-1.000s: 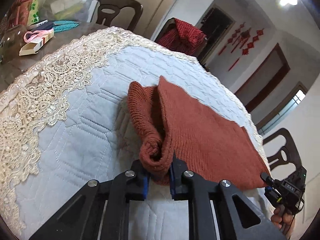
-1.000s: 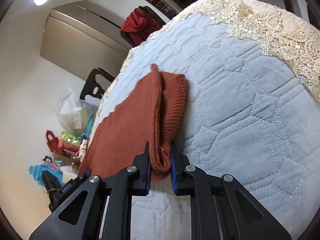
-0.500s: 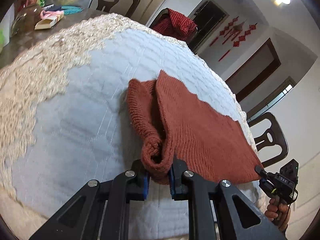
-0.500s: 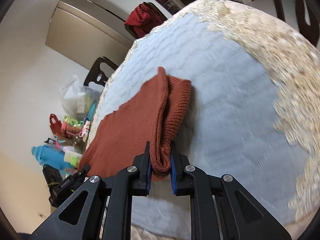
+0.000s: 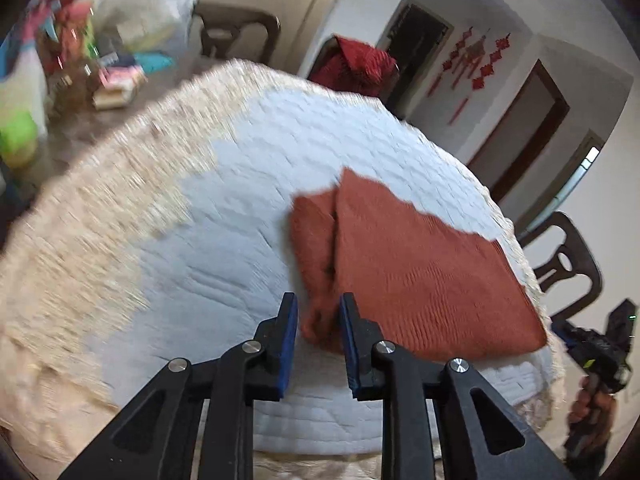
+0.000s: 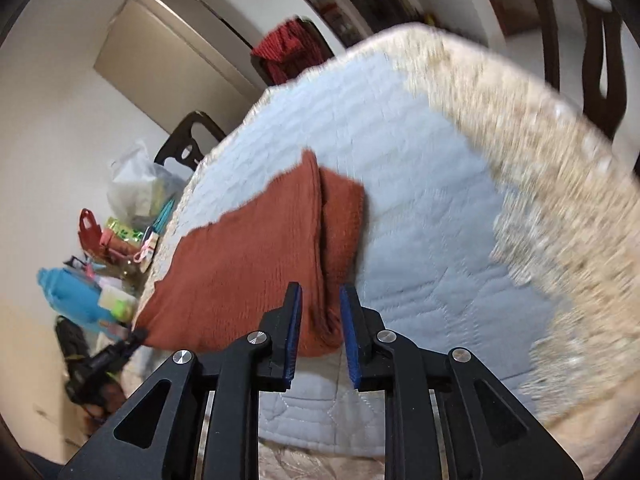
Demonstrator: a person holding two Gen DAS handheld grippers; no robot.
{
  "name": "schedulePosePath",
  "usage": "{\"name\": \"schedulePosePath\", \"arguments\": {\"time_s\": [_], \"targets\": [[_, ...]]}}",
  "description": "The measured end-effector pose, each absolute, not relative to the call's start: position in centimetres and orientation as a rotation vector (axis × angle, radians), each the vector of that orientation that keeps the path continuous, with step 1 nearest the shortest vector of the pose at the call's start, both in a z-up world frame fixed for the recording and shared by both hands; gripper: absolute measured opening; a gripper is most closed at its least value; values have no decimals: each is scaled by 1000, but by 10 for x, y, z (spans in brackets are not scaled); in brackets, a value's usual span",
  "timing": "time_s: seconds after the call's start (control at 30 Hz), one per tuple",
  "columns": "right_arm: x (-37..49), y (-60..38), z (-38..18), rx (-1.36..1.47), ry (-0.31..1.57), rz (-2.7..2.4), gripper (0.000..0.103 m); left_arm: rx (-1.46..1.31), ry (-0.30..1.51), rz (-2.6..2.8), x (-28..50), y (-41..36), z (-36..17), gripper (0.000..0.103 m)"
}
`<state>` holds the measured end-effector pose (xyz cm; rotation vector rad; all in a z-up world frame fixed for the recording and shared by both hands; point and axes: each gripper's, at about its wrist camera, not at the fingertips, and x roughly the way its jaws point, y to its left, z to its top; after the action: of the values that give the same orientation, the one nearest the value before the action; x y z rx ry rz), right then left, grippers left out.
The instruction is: Fold small clothes
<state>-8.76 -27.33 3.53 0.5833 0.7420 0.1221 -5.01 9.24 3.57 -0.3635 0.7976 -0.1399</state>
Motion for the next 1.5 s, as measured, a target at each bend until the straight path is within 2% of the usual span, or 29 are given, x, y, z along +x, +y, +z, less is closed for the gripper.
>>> {"name": "schedulePosePath", "arguments": {"time_s": [0.13,0.23,0.5,0.57,0.77,0.87,0.93,1.5], "targets": [[-81,-251,50,482,691,155,21,-343,732,-159,-46,86,52,24],[-59,-223,44,412,733,211,21,-316,728,-236,-30,60,54,24],[-5,-140,18,236,830,384,21,-138,829,-284,6,7,17,28],[1,-138,9,235,841,350,14,-113,808,-289,2,7,16,28],[5,-129,26,211,816,356,14,-110,757,-272,7,13,29,32],[21,-119,12,175,866,339,13,-136,796,-266,17,15,19,32],[27,-122,10,178,868,328,5,-127,788,-268,15,14,15,32],[74,-112,14,96,919,254,5,-223,792,-307,12,25,11,33]]}}
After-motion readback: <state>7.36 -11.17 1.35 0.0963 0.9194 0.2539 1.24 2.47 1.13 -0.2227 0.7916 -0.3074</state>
